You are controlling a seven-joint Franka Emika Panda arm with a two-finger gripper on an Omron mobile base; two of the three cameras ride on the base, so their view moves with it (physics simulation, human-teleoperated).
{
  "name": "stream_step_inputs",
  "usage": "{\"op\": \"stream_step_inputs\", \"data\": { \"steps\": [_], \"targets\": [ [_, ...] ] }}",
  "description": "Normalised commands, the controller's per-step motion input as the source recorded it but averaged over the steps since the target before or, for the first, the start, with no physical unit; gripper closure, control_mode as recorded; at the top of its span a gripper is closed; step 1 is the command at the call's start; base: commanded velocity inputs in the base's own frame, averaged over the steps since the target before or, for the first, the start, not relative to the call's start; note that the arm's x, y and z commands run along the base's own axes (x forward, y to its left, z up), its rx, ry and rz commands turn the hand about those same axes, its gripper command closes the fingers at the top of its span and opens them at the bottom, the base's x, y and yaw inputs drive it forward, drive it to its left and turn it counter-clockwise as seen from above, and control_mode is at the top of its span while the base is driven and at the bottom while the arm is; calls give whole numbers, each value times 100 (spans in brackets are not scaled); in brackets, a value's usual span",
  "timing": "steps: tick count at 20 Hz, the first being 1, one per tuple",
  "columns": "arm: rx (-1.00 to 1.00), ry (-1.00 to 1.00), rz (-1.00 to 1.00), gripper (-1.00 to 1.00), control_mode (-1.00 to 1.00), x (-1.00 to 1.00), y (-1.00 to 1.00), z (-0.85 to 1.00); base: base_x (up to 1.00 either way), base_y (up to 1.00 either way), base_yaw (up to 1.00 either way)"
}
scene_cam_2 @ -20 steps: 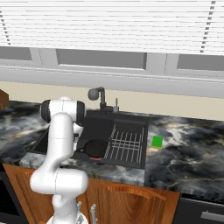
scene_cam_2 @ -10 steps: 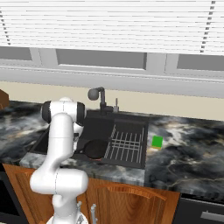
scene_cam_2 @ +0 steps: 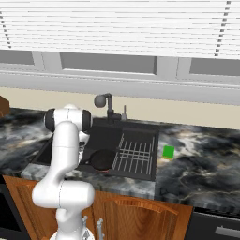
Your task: Pick the pan and sponge and place them into the sink. Then turn on the water.
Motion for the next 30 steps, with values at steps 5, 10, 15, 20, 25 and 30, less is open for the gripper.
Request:
{"op": "stream_step_inputs", "data": {
  "steps": [5,10,15,20,25,30],
  "targets": [
    [-3,-6,0,-100,-100,0,7,11,0,0,0],
    [-5,-6,0,-100,-100,1,16,10,0,0,0],
    [-3,-2,0,-100,-100,6,3,26,0,0,0],
    [-1,1,0,-100,-100,8,0,42,0,0,0],
    [-3,1,0,-100,-100,1,0,44,0,0,0],
    [-4,-1,0,-100,-100,-6,-9,40,0,0,0]
  ]
}}
